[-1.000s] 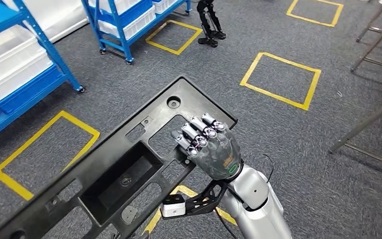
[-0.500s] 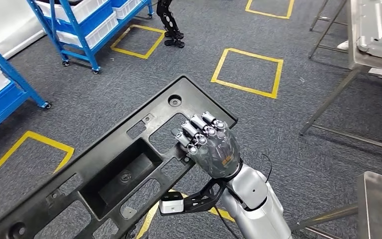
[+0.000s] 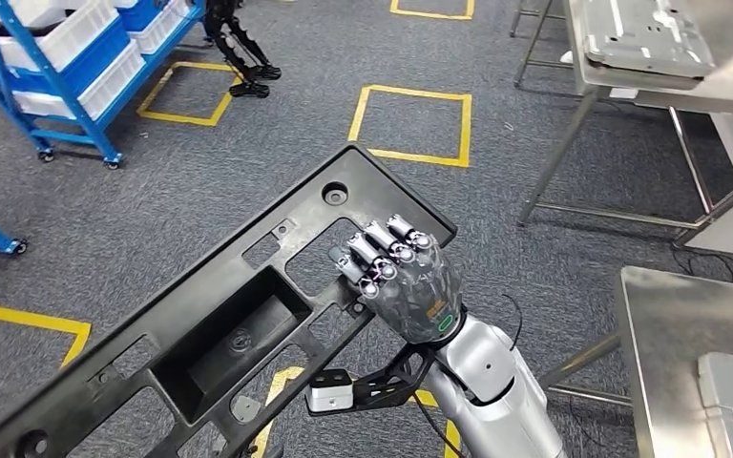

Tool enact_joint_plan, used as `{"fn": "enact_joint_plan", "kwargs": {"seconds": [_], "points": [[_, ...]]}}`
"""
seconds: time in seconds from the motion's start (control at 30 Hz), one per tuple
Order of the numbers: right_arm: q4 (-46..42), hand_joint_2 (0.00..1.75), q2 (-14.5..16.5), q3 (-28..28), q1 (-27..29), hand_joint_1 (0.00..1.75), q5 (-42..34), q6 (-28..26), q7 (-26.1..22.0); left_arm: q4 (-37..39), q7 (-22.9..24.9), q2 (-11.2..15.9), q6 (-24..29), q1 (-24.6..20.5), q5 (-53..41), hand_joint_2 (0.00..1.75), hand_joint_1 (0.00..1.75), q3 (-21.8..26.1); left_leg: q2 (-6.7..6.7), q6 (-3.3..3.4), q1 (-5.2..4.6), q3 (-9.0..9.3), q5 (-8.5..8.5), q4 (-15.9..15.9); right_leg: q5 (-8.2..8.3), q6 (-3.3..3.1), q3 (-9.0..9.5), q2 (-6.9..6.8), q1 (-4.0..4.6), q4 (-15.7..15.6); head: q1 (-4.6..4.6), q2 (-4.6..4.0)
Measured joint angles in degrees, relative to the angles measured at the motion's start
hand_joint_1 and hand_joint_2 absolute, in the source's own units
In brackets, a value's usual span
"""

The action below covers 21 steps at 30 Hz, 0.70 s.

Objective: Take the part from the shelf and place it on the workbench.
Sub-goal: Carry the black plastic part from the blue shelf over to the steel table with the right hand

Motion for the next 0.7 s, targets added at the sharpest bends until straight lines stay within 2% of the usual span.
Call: {"fn": "enact_joint_plan", "kwargs": {"seconds": [0.07, 0.1, 0.13, 0.17, 0.2, 0.23, 0.27, 0.33, 0.37, 0.4, 0.43, 0.47, 0.5, 0.53, 0.57, 0.6, 0.63, 0.67, 0.7], "points": [[-0.15, 1.75, -0.03, 0.08, -0.08, 1.75, 0.02, 0.0, 0.01, 0.0, -0.16, -0.02, 0.01, -0.16, 0.08, 1.75, 0.0, 0.12, -2.34, -0.56, 0.37, -1.27, -2.57, 3.38, 0.38, -0.72, 0.08, 1.27, -0.36, -0.37, -0.01, 0.0], [-0.2, 1.75, -0.04, 0.14, -0.12, 1.75, 0.04, 0.01, 0.03, 0.0, -0.21, -0.02, 0.02, -0.12, 0.1, 1.75, 0.0, 0.22, -3.97, -0.74, 0.54, -2.78, -4.57, 6.79, 0.48, -0.93, 0.05, 1.92, -0.41, -0.39, -0.01, 0.0], [-0.2, 1.75, -0.04, 0.2, -0.15, 1.75, 0.06, 0.01, 0.05, 0.0, -0.21, -0.02, 0.02, -0.02, 0.13, 1.75, 0.0, 0.32, -5.03, -0.84, 0.62, -4.52, -6.45, 10.65, 0.53, -1.07, -0.06, 2.56, -0.39, -0.32, -0.02, 0.0], [-0.2, 1.75, -0.04, 0.26, -0.12, 1.75, 0.09, 0.02, 0.07, 0.0, -0.22, -0.01, 0.02, 0.14, 0.14, 1.75, 0.0, 0.41, -5.51, -0.93, 0.63, -6.11, -7.57, 14.03, 0.55, -1.11, -0.16, 3.34, -0.35, -0.22, -0.02, 0.0], [-0.19, 1.75, -0.04, 0.3, -0.07, 1.75, 0.11, 0.02, 0.08, 0.0, -0.23, 0.01, 0.02, 0.28, 0.14, 1.75, 0.0, 0.47, -5.76, -0.95, 0.63, -6.99, -7.63, 15.78, 0.56, -1.13, -0.24, 4.17, -0.31, -0.09, -0.02, 0.0], [-0.19, 1.75, -0.04, 0.32, -0.04, 1.75, 0.14, 0.02, 0.08, 0.0, -0.25, 0.03, 0.03, 0.35, 0.14, 1.75, 0.0, 0.5, -5.91, -0.91, 0.63, -6.96, -6.71, 15.55, 0.56, -1.13, -0.29, 4.94, -0.29, 0.05, -0.02, 0.0], [-0.19, 1.75, -0.04, 0.36, -0.03, 1.75, 0.15, 0.02, 0.08, 0.0, -0.27, 0.04, 0.07, 0.35, 0.13, 1.75, 0.0, 0.51, -6.26, -0.8, 0.66, -5.87, -4.72, 13.03, 0.55, -1.1, -0.31, 5.82, -0.3, 0.22, -0.02, 0.0], [-0.19, 1.75, -0.04, 0.4, -0.08, 1.75, 0.15, 0.02, 0.09, 0.0, -0.33, 0.04, 0.2, 0.26, 0.12, 1.75, 0.0, 0.55, -8.67, -0.51, 0.9, -2.56, -1.15, 5.43, 0.51, -0.84, -0.49, 7.3, -0.31, 0.6, -0.01, 0.0], [-0.2, 1.75, -0.04, 0.44, -0.12, 1.75, 0.15, 0.01, 0.09, 0.0, -0.36, 0.03, 0.27, 0.21, 0.11, 1.75, 0.0, 0.61, -9.9, -0.38, 0.99, -1.27, -0.19, 2.53, 0.58, -0.53, -0.76, 8.06, -0.34, 0.75, -0.02, 0.0], [-0.21, 1.75, -0.04, 0.47, -0.14, 1.75, 0.16, 0.01, 0.1, 0.0, -0.39, 0.03, 0.32, 0.22, 0.11, 1.75, 0.0, 0.68, -10.77, -0.28, 1.03, -0.72, -0.11, 1.21, 0.7, -0.19, -1.05, 8.69, -0.4, 0.83, -0.01, 0.0], [-0.23, 1.75, -0.05, 0.49, -0.15, 1.75, 0.17, 0.0, 0.1, 0.0, -0.42, 0.02, 0.37, 0.25, 0.09, 1.75, 0.0, 0.75, -10.75, -0.16, 0.96, -0.56, -0.25, 0.94, 0.9, 0.22, -1.32, 9.36, -0.46, 0.78, -0.02, 0.0], [-0.26, 1.75, -0.08, 0.51, -0.15, 1.75, 0.19, -0.01, 0.1, 0.0, -0.44, -0.02, 0.4, 0.25, 0.05, 1.75, 0.0, 0.79, -10.17, 0.09, 1.0, -0.5, -0.16, 0.76, 1.12, 0.61, -1.57, 9.95, -0.51, 0.63, -0.01, 0.0], [-0.29, 1.75, -0.12, 0.51, -0.11, 1.75, 0.19, 0.0, 0.1, 0.0, -0.48, -0.1, 0.46, 0.21, 0.01, 1.75, 0.0, 0.8, -9.49, 0.44, 1.06, -0.46, 0.04, 0.48, 1.07, 0.87, -1.73, 9.71, -0.48, 0.73, -0.02, 0.0], [-0.34, 1.75, -0.19, 0.51, -0.12, 1.75, 0.18, 0.0, 0.1, 0.0, -0.51, -0.19, 0.52, 0.11, -0.05, 1.75, 0.0, 0.81, -8.75, 0.89, 1.15, -0.39, 0.29, 0.16, 0.47, 1.06, -2.19, 8.54, -0.34, 1.5, 0.08, 0.0], [-0.4, 1.75, -0.26, 0.51, -0.16, 1.75, 0.17, -0.01, 0.1, 0.0, -0.54, -0.28, 0.56, 0.03, -0.09, 1.75, 0.0, 0.81, -7.97, 1.32, 1.22, -0.36, 0.51, -0.17, -0.8, 1.17, -3.13, 6.83, -0.17, 3.42, 0.16, 0.0], [-0.44, 1.75, -0.31, 0.52, -0.19, 1.75, 0.16, -0.01, 0.11, 0.0, -0.56, -0.32, 0.58, 0.0, -0.11, 1.75, 0.0, 0.82, -7.19, 1.62, 1.13, -0.36, 0.62, -0.32, -2.56, 1.19, -4.43, 4.9, -0.1, 6.33, 0.24, 0.0], [-0.46, 1.75, -0.34, 0.52, -0.23, 1.75, 0.15, -0.01, 0.11, 0.0, -0.59, -0.33, 0.59, 0.06, -0.13, 1.75, 0.0, 0.83, -6.37, 1.82, 1.04, -0.39, 0.64, -0.37, -4.56, 1.28, -6.27, 3.54, -0.07, 10.25, 0.32, 0.0], [-0.48, 1.75, -0.38, 0.53, -0.23, 1.75, 0.15, -0.01, 0.12, 0.0, -0.59, -0.32, 0.59, 0.18, -0.13, 1.75, 0.0, 0.84, -5.49, 1.91, 0.96, -0.43, 0.59, -0.34, -6.03, 1.39, -7.94, 2.98, -0.12, 13.87, 0.31, 0.0], [-0.48, 1.75, -0.43, 0.53, -0.2, 1.75, 0.15, 0.0, 0.12, 0.0, -0.6, -0.31, 0.59, 0.27, -0.13, 1.75, 0.0, 0.85, -4.64, 1.94, 0.92, -0.46, 0.53, -0.3, -6.56, 1.49, -8.95, 2.72, -0.2, 16.12, 0.32, 0.0]]}}
